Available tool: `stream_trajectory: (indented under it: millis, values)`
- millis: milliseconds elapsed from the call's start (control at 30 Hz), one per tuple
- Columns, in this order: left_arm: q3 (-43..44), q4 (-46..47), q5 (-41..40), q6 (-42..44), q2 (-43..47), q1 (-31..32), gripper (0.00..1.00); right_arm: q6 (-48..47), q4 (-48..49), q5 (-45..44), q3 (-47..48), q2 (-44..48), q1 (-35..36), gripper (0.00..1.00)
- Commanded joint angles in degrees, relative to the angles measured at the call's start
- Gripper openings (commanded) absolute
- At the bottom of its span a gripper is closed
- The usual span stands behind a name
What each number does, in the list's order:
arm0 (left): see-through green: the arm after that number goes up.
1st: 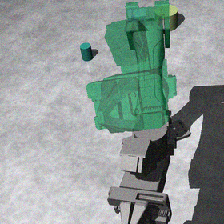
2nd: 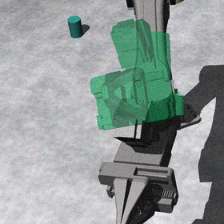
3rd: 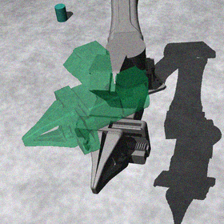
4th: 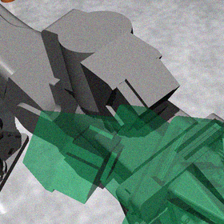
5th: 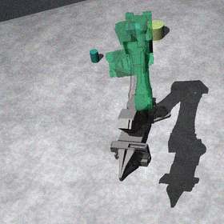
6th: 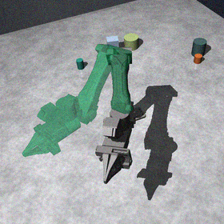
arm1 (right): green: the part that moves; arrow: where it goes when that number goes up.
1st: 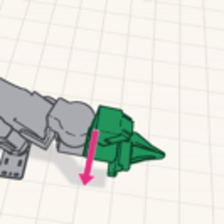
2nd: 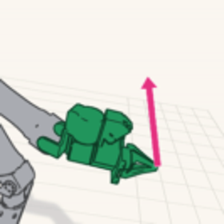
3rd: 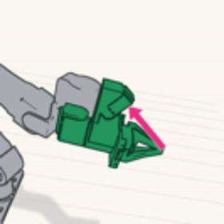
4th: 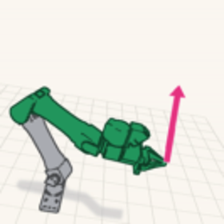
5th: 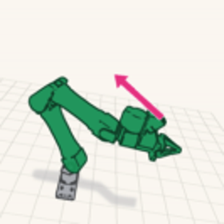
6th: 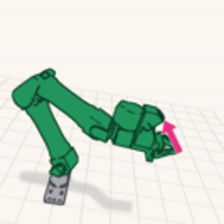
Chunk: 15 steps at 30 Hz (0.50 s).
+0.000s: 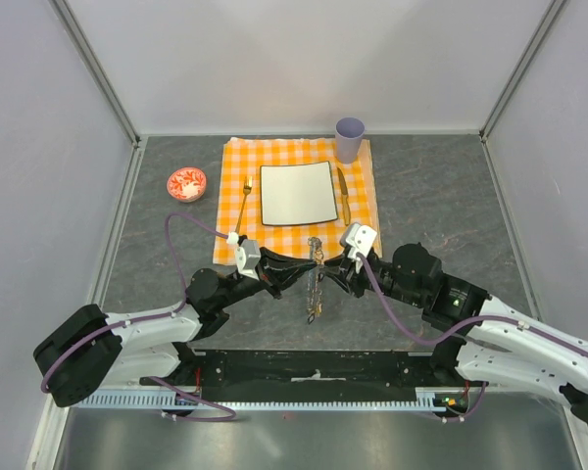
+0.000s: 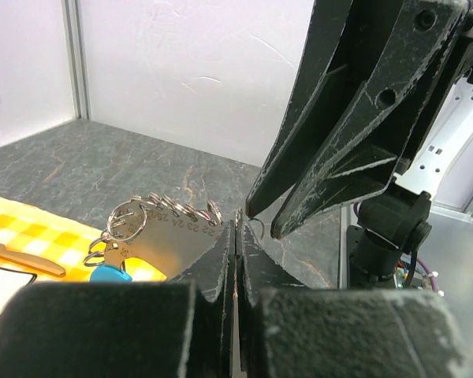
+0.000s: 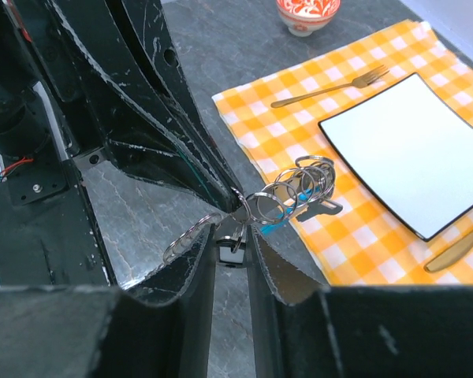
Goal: Put the keys on the keyring
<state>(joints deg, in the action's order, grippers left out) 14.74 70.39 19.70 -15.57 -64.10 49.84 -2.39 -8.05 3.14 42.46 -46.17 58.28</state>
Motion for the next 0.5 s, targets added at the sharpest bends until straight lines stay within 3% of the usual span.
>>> stream_trajectory:
  millis: [0, 233, 333, 467]
  values:
    - [2.1, 4.8, -0.1, 0.2, 1.3, -0.1, 0.02, -0.2, 2.0, 1.2, 1.7, -1.0, 0.3, 0.28]
    - [2.0, 5.2, -0.5, 0.2, 1.7, -0.1, 0.02, 0.4, 1.6, 0.6, 0.7, -0.8, 0.3, 0.15]
    - [1.7, 5.9, -0.8, -0.2, 1.7, -0.1, 0.02, 0.6, 1.6, 1.3, 0.7, -1.1, 0.3, 0.00]
    - [1.1, 8.3, -1.9, -1.0, 1.4, 0.0, 0.02, 1.3, 1.7, 4.6, 0.6, -1.9, 0.2, 0.00]
